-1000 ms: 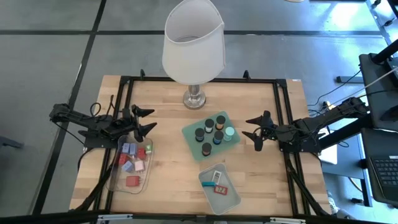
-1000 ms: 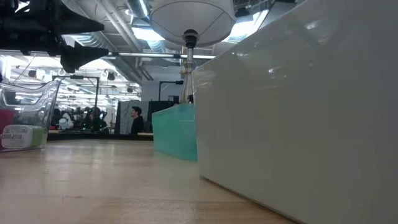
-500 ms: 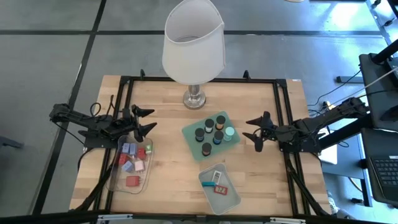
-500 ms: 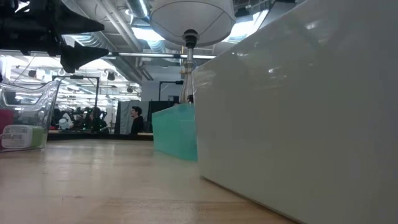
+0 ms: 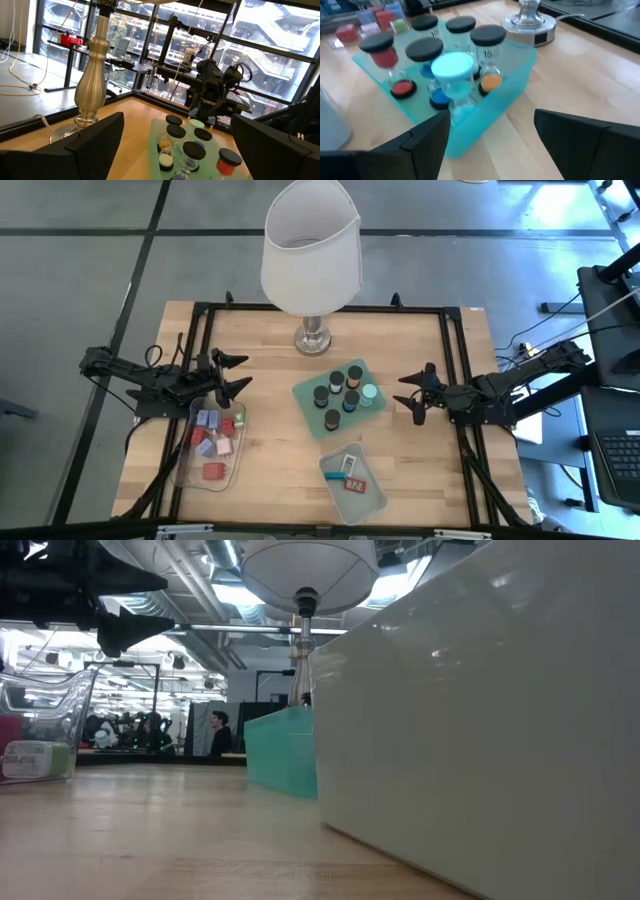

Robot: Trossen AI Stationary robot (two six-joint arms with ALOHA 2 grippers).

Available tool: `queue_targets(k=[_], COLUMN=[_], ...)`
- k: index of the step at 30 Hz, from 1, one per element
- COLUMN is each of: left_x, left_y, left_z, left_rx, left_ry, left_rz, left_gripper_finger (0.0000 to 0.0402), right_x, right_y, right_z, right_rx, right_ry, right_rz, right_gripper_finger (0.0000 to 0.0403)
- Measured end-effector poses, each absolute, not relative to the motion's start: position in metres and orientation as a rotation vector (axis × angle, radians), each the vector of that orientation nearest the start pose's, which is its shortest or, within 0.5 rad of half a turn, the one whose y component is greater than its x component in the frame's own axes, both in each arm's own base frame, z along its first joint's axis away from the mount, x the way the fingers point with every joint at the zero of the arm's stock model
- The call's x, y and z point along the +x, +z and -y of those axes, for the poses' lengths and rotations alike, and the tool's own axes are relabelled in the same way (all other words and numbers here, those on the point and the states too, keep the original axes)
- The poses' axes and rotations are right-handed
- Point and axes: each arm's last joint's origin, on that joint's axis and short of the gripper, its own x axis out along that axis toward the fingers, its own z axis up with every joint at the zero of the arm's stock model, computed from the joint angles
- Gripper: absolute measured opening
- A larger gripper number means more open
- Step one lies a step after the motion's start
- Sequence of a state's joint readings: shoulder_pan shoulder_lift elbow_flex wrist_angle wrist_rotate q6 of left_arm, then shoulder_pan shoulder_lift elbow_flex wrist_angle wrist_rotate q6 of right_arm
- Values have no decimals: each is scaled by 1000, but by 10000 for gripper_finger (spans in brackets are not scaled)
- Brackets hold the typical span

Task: Pick & Place Office items
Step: Return to Home Position

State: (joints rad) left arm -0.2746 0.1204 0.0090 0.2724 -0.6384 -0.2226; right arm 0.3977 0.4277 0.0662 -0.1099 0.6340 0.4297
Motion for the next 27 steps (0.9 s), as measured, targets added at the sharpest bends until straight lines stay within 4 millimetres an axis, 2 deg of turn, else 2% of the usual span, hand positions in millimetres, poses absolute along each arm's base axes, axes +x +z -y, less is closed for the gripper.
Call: queue_targets(k=[19,27], left_x=[99,99], left_y=[182,182], left_z=[10,10], left_rx=[-288,-287], left_ry=[345,345], left_rz=[179,179], left_gripper_finger=[363,363], right_x=[94,89], right_y=[171,178], right_z=[-21,-11], right_rx=[377,428], right_ry=[-233,-302], right_rz=[-53,56], right_gripper_finger=[290,290])
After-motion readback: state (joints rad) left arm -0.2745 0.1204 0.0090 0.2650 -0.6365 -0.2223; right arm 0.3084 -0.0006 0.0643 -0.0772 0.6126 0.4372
